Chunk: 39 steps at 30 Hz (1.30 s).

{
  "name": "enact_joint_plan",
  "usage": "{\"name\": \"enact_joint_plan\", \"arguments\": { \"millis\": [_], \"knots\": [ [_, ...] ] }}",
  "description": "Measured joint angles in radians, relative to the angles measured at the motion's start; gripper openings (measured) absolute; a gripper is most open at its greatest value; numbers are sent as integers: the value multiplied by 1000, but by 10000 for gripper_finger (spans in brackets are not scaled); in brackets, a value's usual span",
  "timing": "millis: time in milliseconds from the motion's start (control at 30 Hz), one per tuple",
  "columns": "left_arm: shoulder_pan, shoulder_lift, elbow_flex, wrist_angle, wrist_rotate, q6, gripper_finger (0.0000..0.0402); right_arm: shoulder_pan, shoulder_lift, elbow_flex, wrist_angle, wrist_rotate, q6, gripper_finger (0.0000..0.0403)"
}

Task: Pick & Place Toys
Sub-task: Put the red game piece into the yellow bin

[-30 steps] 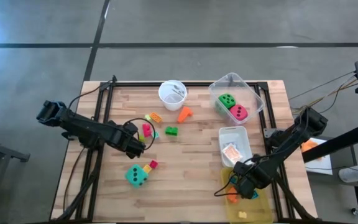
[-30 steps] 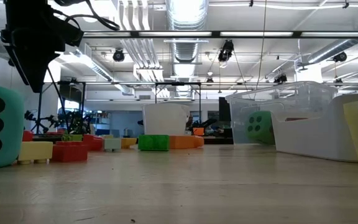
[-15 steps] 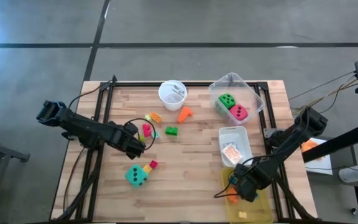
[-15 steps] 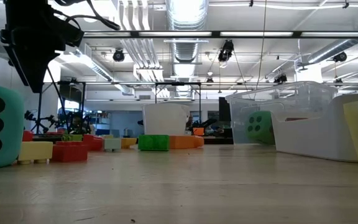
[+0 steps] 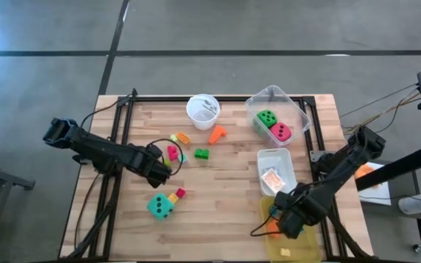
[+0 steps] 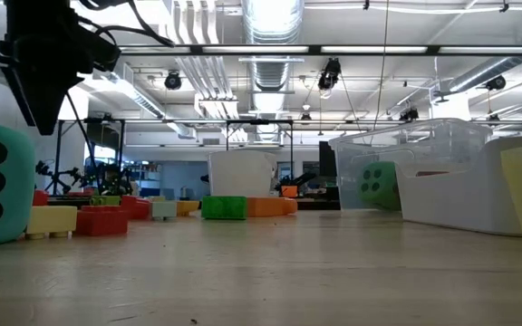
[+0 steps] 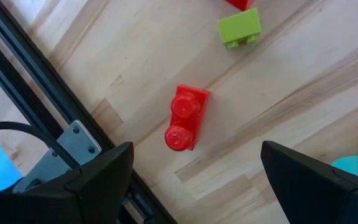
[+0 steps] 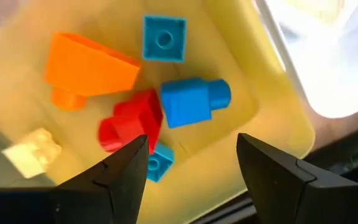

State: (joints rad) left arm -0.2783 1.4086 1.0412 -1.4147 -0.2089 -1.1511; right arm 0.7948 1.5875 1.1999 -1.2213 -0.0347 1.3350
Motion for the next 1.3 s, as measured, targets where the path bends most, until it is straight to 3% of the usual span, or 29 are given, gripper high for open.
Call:
{"name": "enact_joint_plan", "arguments": {
  "millis": [167,567,767,933,1100,1300],
  "knots": [
    [33,0,-3,1,7,28,353,17,0,22,1,47,-3,238],
    [184,0,-117,16,134,165,353,143,0,24,43,195,36,238],
    [251,0,-119,46,161,239,353,185,0,24,141,400,35,238],
    [314,0,-119,50,180,293,353,185,0,24,246,577,-107,238],
    [373,0,-119,50,192,356,353,165,0,24,315,591,-238,238],
    [447,0,-119,50,203,344,353,163,0,24,336,597,-271,238]
  ]
}}
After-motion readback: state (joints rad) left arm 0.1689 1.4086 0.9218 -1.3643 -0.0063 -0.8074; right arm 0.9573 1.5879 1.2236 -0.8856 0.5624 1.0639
